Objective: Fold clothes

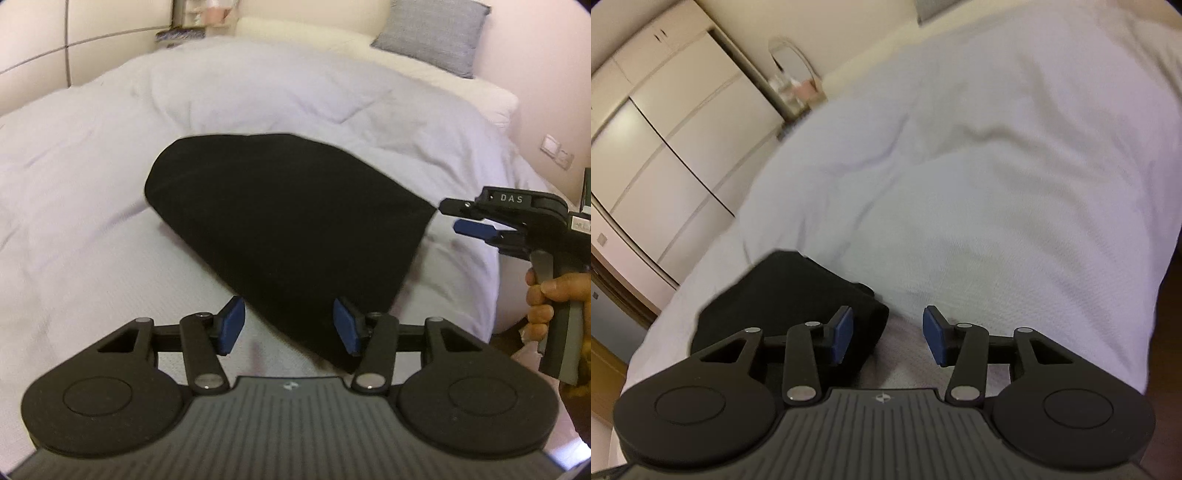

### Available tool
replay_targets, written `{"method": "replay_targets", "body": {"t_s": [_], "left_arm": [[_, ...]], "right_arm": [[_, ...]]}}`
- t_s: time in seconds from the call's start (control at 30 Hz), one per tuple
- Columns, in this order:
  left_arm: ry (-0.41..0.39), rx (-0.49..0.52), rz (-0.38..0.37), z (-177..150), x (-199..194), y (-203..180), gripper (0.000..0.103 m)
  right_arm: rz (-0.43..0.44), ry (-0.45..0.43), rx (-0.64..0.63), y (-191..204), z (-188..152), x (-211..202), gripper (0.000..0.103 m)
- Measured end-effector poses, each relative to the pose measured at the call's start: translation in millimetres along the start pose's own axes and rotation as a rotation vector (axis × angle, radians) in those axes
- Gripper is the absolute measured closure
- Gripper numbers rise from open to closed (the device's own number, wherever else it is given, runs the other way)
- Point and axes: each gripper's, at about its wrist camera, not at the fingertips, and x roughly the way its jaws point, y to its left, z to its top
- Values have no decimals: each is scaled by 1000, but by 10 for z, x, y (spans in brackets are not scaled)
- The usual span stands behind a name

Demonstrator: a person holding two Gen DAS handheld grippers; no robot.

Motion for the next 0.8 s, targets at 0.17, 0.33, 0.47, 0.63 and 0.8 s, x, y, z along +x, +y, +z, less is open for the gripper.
{"method": "replay_targets", "body": {"t_s": [0.17, 0.33, 0.47, 0.63, 0.8], "left_arm": [[58, 69, 0, -140, 320, -107, 54], [50, 76, -9, -124, 229, -34, 55], [-2, 116, 1, 12, 35, 166, 57], [-86, 81, 21, 381, 128, 531, 60], [-89, 4, 28, 703, 638, 892, 64]], "right_arm": [[69, -27, -178, 289, -77, -39, 57], [2, 114, -147, 139, -120, 270, 61], [-32, 43, -195, 203, -67, -19, 61], [42, -5, -221, 275, 54, -54, 61], [7, 98, -189, 123, 78, 312, 60]]}}
